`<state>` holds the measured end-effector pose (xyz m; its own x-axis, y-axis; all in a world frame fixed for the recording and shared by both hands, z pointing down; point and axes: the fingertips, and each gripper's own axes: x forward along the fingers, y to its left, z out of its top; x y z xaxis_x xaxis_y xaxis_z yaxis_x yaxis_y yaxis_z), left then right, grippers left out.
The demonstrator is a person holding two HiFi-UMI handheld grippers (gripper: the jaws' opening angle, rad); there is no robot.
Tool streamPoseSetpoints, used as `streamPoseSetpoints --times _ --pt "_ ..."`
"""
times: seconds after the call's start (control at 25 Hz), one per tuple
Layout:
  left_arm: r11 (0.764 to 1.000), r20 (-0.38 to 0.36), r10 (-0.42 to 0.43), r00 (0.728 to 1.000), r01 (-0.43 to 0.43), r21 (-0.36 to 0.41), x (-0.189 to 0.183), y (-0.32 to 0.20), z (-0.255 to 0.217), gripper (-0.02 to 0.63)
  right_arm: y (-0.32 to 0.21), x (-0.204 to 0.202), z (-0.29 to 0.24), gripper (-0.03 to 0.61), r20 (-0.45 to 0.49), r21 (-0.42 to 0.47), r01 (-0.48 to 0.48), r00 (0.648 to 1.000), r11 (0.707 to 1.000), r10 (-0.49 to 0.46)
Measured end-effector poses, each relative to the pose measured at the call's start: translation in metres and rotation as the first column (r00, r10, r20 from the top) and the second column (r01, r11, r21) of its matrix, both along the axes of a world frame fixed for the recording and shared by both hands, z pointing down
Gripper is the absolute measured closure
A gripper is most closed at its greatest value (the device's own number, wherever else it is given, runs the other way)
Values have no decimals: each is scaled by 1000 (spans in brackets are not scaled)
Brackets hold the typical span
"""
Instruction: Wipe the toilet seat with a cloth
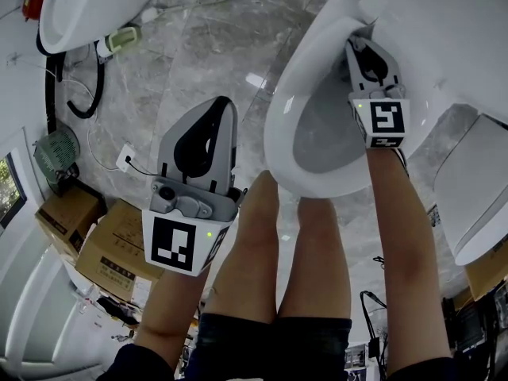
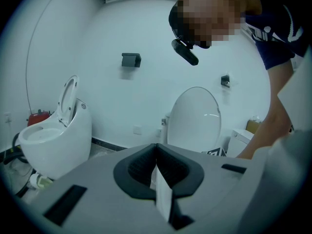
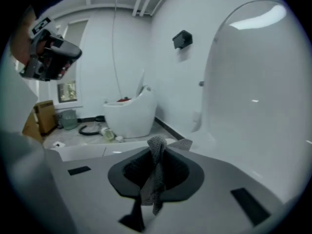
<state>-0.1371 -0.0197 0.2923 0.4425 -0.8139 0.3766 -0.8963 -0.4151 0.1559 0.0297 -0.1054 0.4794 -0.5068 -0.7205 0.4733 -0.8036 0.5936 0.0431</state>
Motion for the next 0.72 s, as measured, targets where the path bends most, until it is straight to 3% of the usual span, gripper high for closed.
streamPoseSetpoints --times 0.12,0.28,0.4,0.48,0.6,0.72 --pt "1000 -2 4 1000 -4 -4 7 0 2 594 39 -56 0 520 106 -44 198 976 979 -193" --pt "1000 -14 18 1000 -19 -7 21 -3 2 594 108 -106 -3 518 176 -68 433 892 899 -416" --pt "999 -17 34 999 -34 -2 30 -6 0 594 132 -112 1 518 168 -67 518 848 852 -503" --pt "999 -15 37 999 -37 -1 31 -7 -1 594 122 -100 5 518 150 -57 508 856 860 -495" --pt "999 -7 35 999 -35 1 30 -7 -1 594 81 -61 16 517 96 -56 392 917 918 -386" --pt "999 -3 34 999 -34 -1 34 -5 -2 594 49 -6 28 520 -47 -85 246 967 966 -251"
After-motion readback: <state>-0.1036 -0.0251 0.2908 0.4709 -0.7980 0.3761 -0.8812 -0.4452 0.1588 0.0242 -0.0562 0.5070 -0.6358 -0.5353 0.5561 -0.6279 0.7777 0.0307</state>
